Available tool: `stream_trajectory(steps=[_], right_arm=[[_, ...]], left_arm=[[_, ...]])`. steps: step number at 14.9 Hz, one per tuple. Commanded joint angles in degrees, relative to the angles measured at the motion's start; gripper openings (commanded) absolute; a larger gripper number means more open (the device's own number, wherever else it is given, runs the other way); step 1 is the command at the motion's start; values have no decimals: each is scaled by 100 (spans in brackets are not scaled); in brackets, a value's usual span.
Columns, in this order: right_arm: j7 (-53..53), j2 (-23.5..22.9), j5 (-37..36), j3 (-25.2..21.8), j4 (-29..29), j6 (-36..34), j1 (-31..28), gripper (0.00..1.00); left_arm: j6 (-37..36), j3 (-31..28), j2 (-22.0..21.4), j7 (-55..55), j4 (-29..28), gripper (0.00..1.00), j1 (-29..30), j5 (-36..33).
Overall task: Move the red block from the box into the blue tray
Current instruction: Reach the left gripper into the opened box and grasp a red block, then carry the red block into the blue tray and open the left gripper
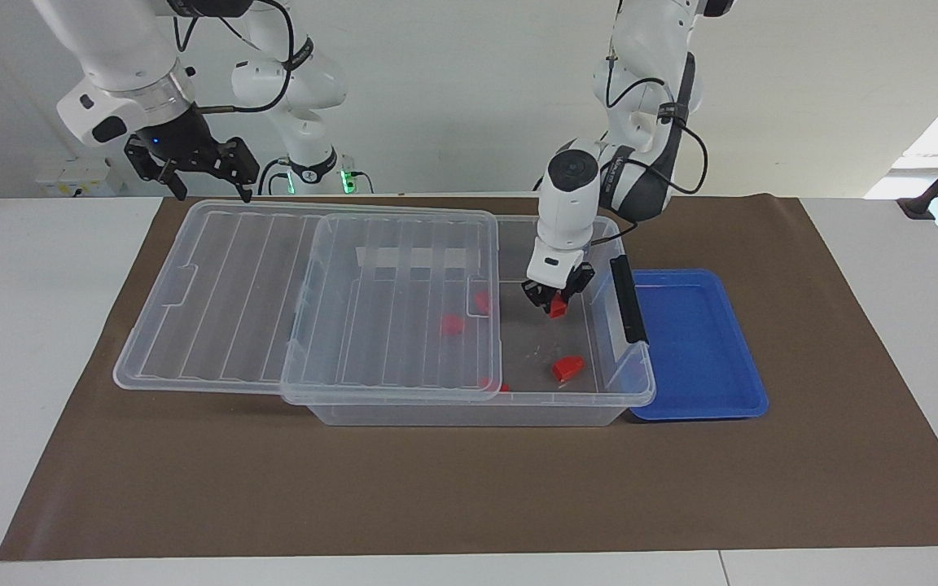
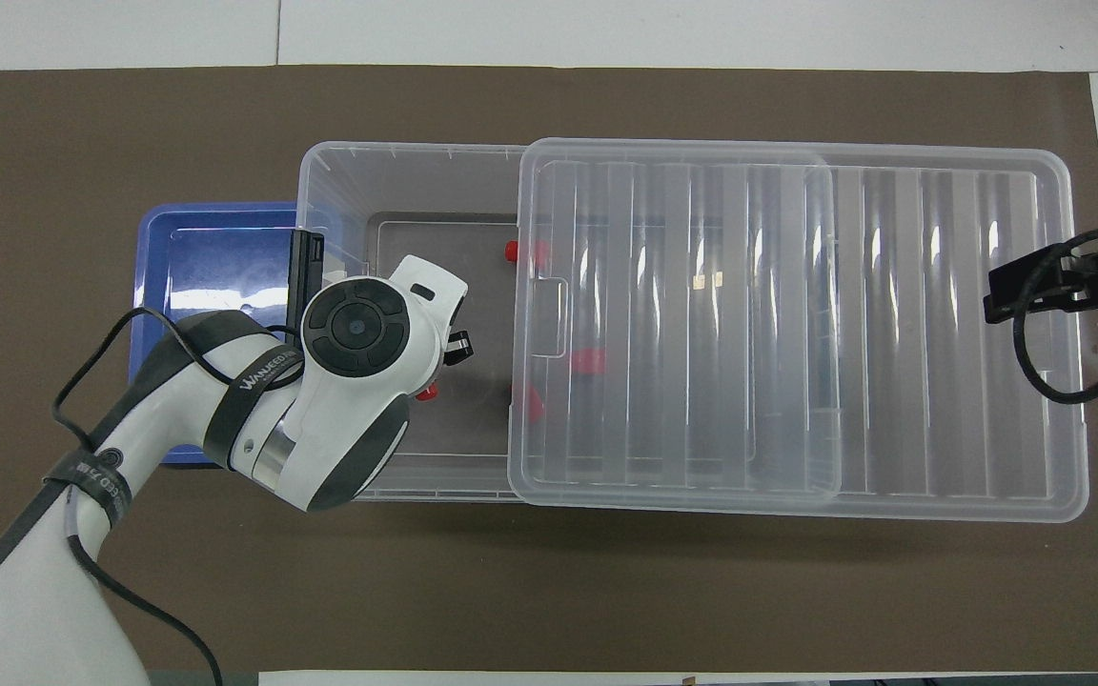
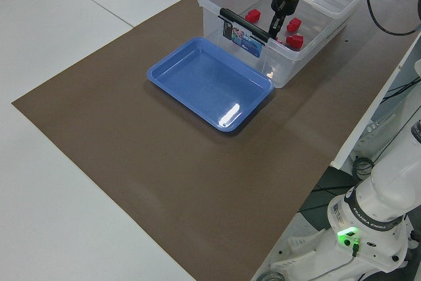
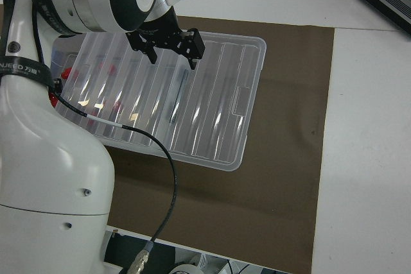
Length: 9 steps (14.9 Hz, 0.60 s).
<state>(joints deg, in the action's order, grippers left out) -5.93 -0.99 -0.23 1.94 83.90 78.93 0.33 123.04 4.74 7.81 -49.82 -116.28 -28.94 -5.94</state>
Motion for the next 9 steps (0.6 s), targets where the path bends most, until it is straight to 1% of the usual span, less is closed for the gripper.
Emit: stream_trajectory(steps=[1,3,6,9], right_arm=[[-84,204,-3,52,469,236,-95,100],[-84,222,-29,87,540,271,-104,100],[-84,222,-47,87,540,254,-112,100],[-84,222,-65,87,531,245,-112,100]], left_arm=[[-552,-43,-499,-142,52,0,-76,-162],[-807,-43,-701,-98,141,0,-50,-162],[-1053,-96,-1123,7,141,0,55,-162],[-1370,-123,-1519,576,150,0,388,-127]])
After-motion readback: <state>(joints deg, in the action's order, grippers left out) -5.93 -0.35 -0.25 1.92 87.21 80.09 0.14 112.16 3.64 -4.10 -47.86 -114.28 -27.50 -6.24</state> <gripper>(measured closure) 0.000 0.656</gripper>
